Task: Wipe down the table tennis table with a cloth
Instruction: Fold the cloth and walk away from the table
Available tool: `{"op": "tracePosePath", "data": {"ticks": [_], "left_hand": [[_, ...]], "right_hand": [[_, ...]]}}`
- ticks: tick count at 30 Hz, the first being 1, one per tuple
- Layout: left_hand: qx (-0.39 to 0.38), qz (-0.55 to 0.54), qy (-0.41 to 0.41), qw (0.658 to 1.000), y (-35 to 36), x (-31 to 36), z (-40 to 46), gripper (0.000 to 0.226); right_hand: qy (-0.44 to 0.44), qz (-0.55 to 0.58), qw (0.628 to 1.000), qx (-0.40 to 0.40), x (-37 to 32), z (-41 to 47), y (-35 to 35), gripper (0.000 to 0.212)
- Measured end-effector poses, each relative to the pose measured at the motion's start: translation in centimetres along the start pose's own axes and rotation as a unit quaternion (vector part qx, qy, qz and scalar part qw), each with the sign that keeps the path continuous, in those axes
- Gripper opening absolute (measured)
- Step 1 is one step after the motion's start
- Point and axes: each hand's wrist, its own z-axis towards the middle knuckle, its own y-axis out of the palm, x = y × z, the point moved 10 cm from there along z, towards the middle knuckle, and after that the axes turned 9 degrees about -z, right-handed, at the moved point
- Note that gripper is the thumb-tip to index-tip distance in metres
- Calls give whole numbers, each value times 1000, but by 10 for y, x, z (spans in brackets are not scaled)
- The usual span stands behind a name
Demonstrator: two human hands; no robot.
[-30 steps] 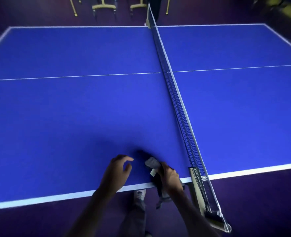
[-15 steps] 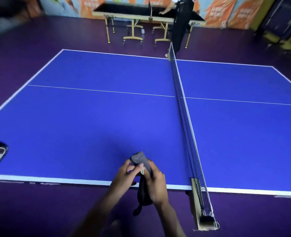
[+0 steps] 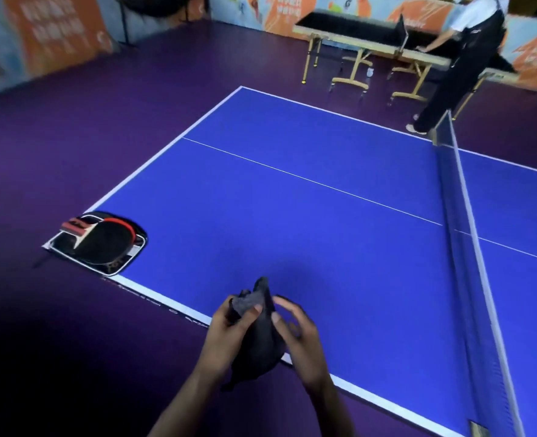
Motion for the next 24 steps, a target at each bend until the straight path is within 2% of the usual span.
{"op": "tracePosePath", "data": {"ticks": [5,9,11,15,20,24], "left_hand": [[14,-21,-6,1000,-116,58,36,34],[33,-40,3,999,-204,99,57,39],[30,-48,8,998,-226,114,63,43],[61,-44,20,997,-294,146,75,26],[129,-72,38,988,-352,177,89,17],[221,-83,64,970,-399,204,99,20]], "right_hand": [[60,44,997,-5,-20,59,102,25],[86,53,991,-83,-51,100,202,38],[89,62,986,-123,-60,113,232,42],[69,46,978,-189,-90,137,305,38],[64,73,962,-256,-111,162,360,17],[47,87,951,-294,-136,195,407,16]]}}
